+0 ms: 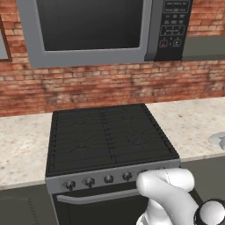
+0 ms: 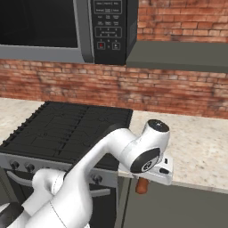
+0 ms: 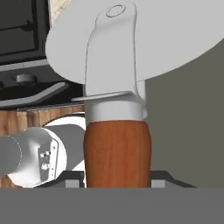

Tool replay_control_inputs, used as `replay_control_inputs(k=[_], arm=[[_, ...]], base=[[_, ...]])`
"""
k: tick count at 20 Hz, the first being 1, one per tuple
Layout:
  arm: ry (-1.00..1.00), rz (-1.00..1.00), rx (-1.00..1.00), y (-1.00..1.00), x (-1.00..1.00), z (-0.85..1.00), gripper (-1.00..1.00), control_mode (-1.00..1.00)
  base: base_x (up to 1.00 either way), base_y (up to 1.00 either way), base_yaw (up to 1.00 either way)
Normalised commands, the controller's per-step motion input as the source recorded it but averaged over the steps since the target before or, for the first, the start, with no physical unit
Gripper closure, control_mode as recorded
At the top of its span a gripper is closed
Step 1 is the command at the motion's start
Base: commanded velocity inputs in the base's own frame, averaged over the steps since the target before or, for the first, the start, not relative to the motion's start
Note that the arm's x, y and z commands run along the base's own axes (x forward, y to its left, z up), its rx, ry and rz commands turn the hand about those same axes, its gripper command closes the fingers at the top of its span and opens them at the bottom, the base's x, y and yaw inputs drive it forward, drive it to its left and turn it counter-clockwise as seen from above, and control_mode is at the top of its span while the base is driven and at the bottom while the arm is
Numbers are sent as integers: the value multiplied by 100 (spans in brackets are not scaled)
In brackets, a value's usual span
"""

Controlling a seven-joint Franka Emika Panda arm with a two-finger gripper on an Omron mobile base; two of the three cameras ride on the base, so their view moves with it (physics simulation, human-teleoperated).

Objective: Take the pizza cutter from the drawer on the right and place it on the dining counter for cutting.

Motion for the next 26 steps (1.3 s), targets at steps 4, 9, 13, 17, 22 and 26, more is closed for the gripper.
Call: replay_control_inputs(k=[4,9,13,17,22,26], arm=[[0,-6,-5,75,25,38,100,-100],[0,-8,-12,95,33,26,100,-100],[0,-3,-11,92,39,13,100,-100],[0,0,-15,100,42,5,100,-100],[0,0,-10,94,30,5,100,-100],[0,0,-2,64,19,6,100,-100]], base=[[0,0,0],[0,0,0],[0,0,0],[0,0,0],[0,0,0],[0,0,0]])
